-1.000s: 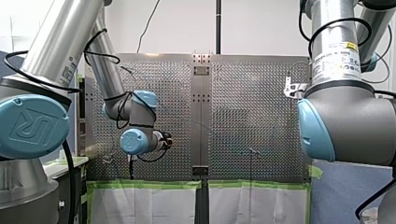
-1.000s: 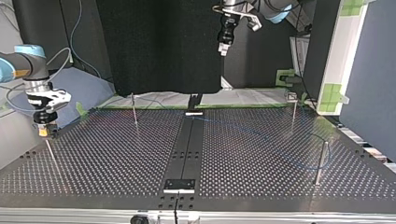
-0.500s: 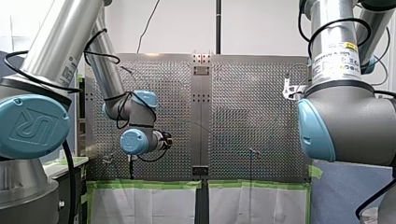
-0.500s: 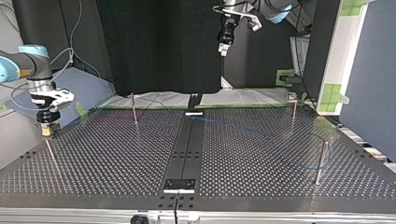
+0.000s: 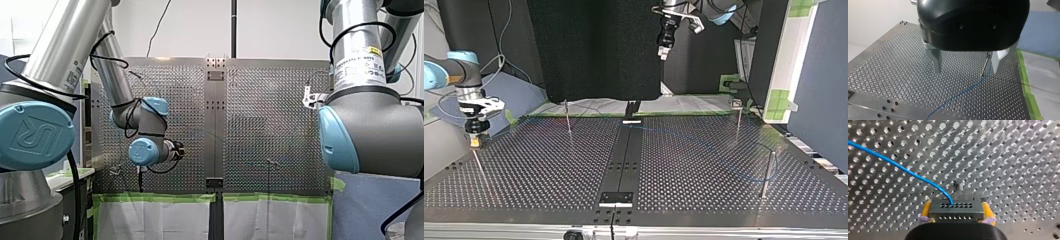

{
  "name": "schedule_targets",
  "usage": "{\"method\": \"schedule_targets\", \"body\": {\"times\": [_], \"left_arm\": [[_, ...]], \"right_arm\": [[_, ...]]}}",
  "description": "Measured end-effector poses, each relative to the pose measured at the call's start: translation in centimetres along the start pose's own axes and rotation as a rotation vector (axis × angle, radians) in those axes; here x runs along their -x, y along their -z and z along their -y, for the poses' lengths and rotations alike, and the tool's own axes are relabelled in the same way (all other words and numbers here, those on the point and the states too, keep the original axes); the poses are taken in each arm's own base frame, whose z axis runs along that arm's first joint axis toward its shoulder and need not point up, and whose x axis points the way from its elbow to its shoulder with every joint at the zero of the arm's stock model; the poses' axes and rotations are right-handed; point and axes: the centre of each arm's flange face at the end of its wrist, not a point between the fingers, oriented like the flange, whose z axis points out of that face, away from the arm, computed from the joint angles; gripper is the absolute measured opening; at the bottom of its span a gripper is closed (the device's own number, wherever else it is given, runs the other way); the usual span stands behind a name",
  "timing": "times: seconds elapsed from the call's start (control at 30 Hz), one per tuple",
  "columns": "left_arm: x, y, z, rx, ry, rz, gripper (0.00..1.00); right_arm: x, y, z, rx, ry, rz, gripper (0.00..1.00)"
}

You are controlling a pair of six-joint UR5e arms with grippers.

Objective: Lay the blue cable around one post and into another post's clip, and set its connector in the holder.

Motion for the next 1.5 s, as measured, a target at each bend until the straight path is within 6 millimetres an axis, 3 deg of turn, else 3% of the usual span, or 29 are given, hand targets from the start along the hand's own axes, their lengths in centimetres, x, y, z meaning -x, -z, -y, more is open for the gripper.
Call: {"method": "schedule_targets", "body": {"times": [1.5], "left_arm": [[0.0, -0.2, -0.3, 0.008, -0.003, -0.001, 1.0]], "right_arm": [[-0.5, -0.1, -1.4, -0.06, -0.016, -0.014, 0.14]]}}
